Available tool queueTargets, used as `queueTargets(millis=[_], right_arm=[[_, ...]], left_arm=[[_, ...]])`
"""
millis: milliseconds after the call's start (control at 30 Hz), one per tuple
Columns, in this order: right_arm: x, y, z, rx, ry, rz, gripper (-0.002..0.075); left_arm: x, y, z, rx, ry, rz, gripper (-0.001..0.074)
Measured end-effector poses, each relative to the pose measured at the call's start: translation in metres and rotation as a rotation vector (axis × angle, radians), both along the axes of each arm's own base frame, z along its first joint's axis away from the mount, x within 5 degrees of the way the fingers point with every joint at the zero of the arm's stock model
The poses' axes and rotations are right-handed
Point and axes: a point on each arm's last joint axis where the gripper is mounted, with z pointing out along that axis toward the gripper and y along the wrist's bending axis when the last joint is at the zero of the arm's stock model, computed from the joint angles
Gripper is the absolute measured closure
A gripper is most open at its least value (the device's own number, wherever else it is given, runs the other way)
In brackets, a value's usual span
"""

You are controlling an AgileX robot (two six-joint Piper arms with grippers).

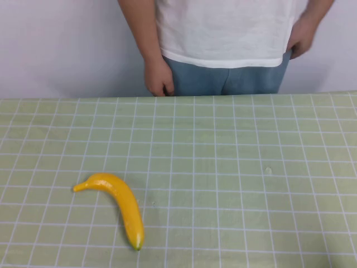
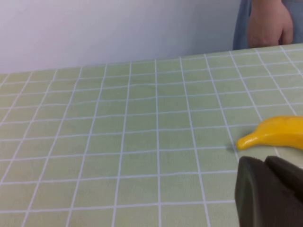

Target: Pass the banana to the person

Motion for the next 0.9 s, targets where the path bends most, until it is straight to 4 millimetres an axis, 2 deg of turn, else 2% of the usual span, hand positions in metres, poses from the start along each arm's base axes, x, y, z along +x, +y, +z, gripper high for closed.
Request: queueTargets(millis=[433, 733, 900], right_arm=[[0.000, 0.000, 0.001, 0.000, -0.002, 0.000, 0.0733], [0.000, 0.000, 0.000, 0.000, 0.002, 0.000, 0.0733], [0.000, 0.000, 0.000, 0.000, 0.002, 0.000, 0.0733]], left_arm=[[0.001, -0.001, 0.003, -0.034, -0.029, -0.008, 0.0739], [0.001, -0.005, 0.010, -0.136, -0.096, -0.026, 0.0739], [0.002, -0.007, 0.029, -0.179, -0.299, -0.058, 0.0739]])
